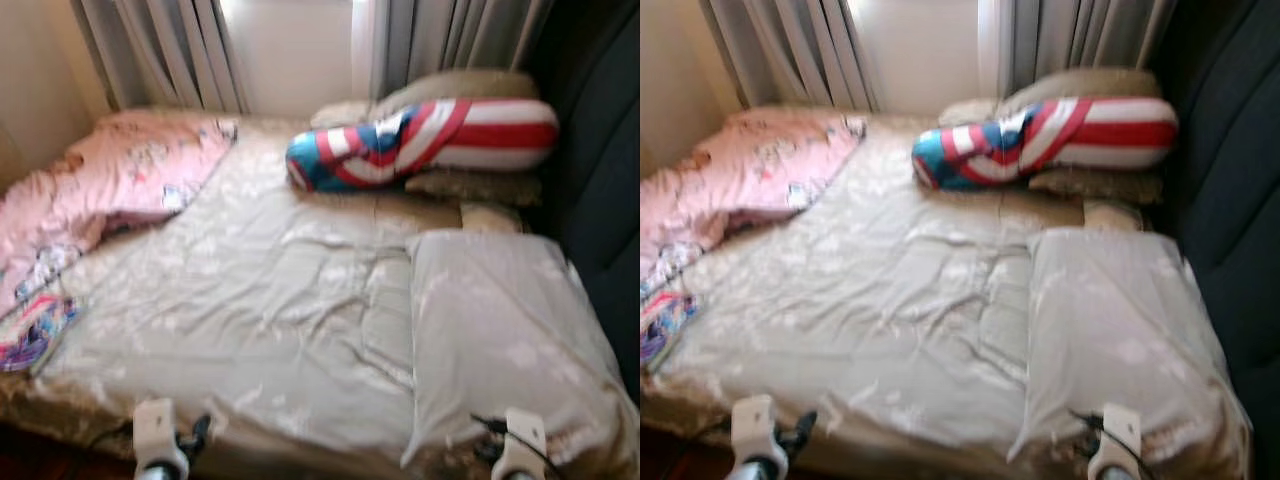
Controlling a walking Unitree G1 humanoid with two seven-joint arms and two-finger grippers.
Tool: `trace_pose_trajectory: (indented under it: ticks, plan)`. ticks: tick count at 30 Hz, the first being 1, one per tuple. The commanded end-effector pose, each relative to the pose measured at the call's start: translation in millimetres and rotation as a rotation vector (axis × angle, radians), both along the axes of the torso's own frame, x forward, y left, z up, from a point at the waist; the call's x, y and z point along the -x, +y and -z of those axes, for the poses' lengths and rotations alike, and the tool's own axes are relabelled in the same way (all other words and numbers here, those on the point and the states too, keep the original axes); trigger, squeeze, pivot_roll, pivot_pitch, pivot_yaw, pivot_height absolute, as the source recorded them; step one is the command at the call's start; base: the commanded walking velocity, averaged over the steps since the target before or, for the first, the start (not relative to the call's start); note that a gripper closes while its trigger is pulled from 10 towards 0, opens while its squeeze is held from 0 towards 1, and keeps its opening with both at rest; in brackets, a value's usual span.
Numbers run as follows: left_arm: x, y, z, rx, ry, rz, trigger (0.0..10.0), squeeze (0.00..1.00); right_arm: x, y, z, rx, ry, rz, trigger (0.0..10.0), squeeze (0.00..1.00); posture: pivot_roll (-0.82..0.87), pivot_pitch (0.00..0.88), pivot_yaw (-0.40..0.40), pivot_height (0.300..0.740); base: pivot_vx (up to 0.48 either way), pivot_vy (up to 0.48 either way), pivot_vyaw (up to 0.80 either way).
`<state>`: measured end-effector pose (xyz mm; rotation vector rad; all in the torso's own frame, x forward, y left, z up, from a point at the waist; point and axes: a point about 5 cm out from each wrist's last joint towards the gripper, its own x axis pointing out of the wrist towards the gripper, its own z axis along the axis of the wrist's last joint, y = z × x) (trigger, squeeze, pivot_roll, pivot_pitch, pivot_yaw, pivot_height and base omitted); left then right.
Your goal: Clean up the room
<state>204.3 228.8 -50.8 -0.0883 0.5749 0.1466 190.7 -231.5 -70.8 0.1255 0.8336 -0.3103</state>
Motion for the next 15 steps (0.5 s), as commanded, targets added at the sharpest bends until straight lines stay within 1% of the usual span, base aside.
trace_pose_trajectory:
  ticks: [1,2,5,7,9,10,11,15]
  plan:
    - [-0.6,-3.6,3,-0.007,0.034,0.025,10.0,0.0,7.3,5.8,6,-0.024,0.036,0.005,10.0,0.0,0.03,0.0,-0.022,0.74,0.0,0.0,0.0]
    - [-0.6,-3.6,3,-0.007,0.034,0.025,10.0,0.0,7.3,5.8,6,-0.024,0.036,0.005,10.0,0.0,0.03,0.0,-0.022,0.74,0.0,0.0,0.0]
    - [2.8,-4.9,7,-0.003,0.076,0.027,10.0,0.0,9.5,15.5,9,-0.043,0.05,-0.022,10.0,0.0,0.02,0.0,-0.019,0.74,0.0,0.0,0.0]
    - [4.9,-5.1,9,-0.003,0.092,0.028,10.0,0.0,9.7,17.9,9,-0.046,0.051,-0.029,10.0,0.0,0.02,0.0,-0.016,0.74,0.0,0.0,0.0]
    - [10.8,-4.5,13,-0.002,0.126,0.024,10.0,0.0,10.4,20.0,10,-0.045,0.06,-0.037,10.0,0.0,0.01,0.0,-0.01,0.74,0.0,0.0,0.0]
    - [17.0,-3.0,17,-0.005,0.158,0.022,10.0,0.0,12.0,21.4,12,-0.042,0.078,-0.042,10.0,0.0,0.0,0.0,-0.006,0.74,0.0,0.0,0.0]
    - [22.3,-1.1,20,-0.004,0.182,0.015,10.0,0.0,13.6,23.7,13,-0.06,0.087,-0.042,10.0,0.0,0.0,0.0,-0.004,0.74,0.0,0.0,0.0]
    - [32.9,3.9,25,-0.002,0.229,0.002,10.0,0.0,15.5,27.7,15,-0.071,0.099,-0.064,10.0,0.0,0.0,0.0,-0.002,0.74,0.0,0.0,0.0]
